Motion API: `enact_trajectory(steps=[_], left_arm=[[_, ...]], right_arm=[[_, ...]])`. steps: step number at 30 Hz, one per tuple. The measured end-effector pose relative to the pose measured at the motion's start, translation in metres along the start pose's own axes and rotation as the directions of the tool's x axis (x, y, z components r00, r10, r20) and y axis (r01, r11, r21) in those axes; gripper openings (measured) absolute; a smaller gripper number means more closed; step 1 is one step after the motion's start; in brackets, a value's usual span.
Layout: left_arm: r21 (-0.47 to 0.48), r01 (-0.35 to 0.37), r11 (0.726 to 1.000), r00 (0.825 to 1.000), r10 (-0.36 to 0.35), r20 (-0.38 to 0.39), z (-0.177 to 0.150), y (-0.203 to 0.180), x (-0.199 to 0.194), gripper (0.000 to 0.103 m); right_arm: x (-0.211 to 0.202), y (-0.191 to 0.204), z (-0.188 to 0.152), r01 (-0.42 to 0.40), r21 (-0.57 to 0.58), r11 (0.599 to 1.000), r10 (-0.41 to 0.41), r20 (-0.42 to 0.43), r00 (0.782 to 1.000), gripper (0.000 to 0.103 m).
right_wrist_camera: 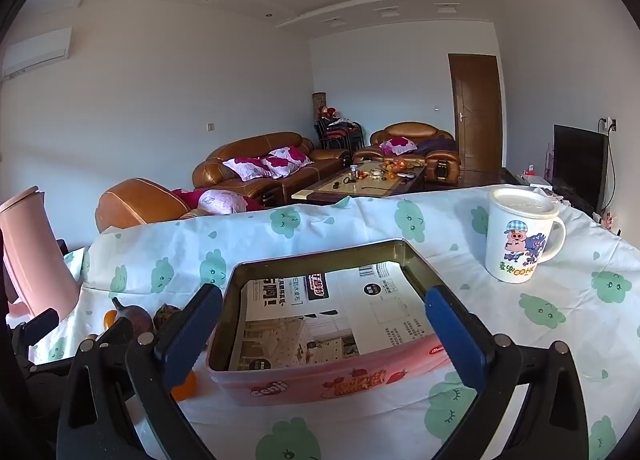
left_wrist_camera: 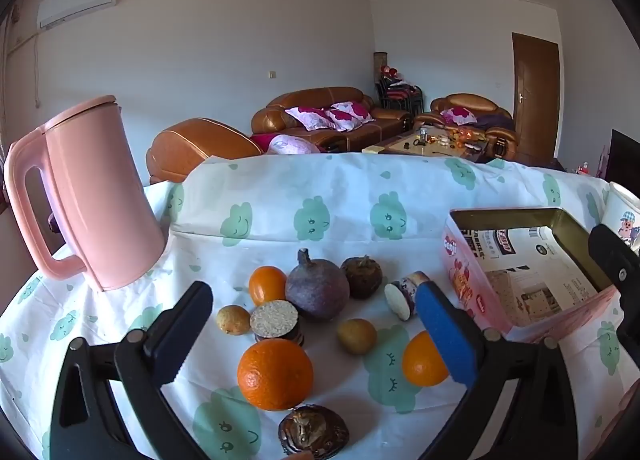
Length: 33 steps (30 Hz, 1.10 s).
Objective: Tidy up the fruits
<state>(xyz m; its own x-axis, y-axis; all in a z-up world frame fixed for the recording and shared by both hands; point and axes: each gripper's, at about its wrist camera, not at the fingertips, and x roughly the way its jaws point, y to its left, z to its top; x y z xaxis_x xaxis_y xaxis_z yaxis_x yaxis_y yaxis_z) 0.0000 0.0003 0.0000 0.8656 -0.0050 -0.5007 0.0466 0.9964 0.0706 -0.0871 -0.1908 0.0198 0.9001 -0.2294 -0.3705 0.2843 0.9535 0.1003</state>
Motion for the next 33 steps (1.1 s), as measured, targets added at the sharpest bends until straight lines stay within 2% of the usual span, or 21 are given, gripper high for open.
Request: enact_trajectory(steps=[33], left_arm=[[-0.011, 0.021, 1.000, 1.000, -0.021, 0.006, -0.0016, -0.0012, -0.0040, 0.103]], right_arm=[[0.0012, 0.0015, -0.0012, 0.002, -0.008, 1.000, -0.002, -0.001, 1.000, 0.102]])
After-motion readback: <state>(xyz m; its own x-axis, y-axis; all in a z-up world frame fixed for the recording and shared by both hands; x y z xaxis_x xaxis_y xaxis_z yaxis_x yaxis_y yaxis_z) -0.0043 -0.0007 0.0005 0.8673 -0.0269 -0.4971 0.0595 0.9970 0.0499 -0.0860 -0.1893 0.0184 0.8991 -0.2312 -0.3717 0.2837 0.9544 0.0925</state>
